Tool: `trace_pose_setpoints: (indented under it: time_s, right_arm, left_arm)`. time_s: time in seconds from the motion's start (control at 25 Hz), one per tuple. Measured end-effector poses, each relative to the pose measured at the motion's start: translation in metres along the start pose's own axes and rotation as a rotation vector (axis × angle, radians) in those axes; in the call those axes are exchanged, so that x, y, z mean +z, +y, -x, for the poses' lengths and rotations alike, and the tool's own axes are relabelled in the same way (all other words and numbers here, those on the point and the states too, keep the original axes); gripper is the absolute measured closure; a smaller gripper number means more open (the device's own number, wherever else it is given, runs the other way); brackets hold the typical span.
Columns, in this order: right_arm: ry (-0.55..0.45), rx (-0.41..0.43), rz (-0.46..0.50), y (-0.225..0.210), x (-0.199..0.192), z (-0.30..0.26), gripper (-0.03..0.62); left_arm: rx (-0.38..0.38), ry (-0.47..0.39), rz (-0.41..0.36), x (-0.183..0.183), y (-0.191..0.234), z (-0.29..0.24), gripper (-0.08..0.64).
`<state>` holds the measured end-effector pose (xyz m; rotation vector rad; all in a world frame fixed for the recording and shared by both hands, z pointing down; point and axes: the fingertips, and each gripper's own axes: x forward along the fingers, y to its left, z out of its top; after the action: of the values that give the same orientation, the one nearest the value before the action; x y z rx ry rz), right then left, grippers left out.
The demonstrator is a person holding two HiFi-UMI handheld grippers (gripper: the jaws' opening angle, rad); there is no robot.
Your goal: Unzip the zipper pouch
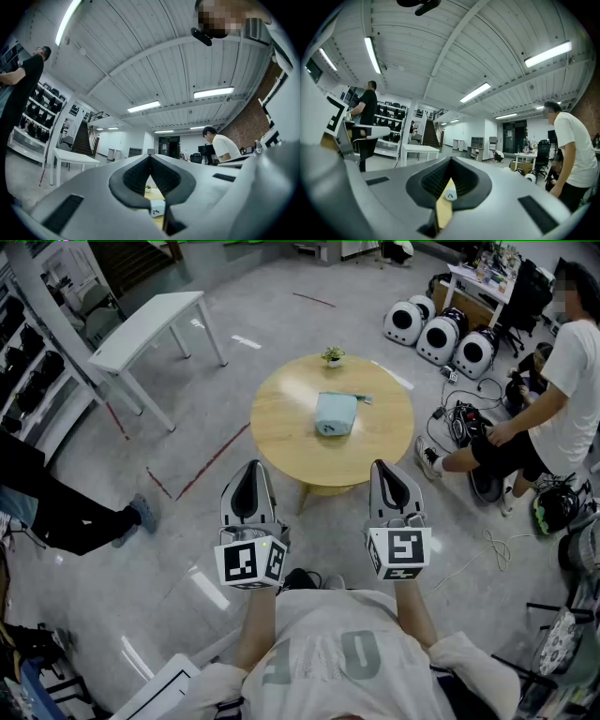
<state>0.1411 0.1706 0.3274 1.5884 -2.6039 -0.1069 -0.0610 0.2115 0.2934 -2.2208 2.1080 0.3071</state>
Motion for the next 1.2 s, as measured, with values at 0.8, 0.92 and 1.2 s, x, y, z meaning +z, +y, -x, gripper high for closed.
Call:
trace_pose_setpoints:
  time_s: [0.8,0.92,1.2]
  right_arm:
    - [0.053,0.016,-0.064,0.001,-0.027,-0.001,0.563]
    - [0.082,-0.001,-0.059,-0.003,-0.036,-0.009,0.563]
    - [0.124,-0.035,-0.044,-0.021,-0.048,-0.056,0.563]
  left_arm:
    - [0.046,0.009,0.019,-0.011,0.008,0.008,0.532]
    - [0.036,0.006,0.024,-0.016,0.010,-0.002,0.532]
    - [0.019,0.024,0.053,-0.040,0.027,-0.063,0.532]
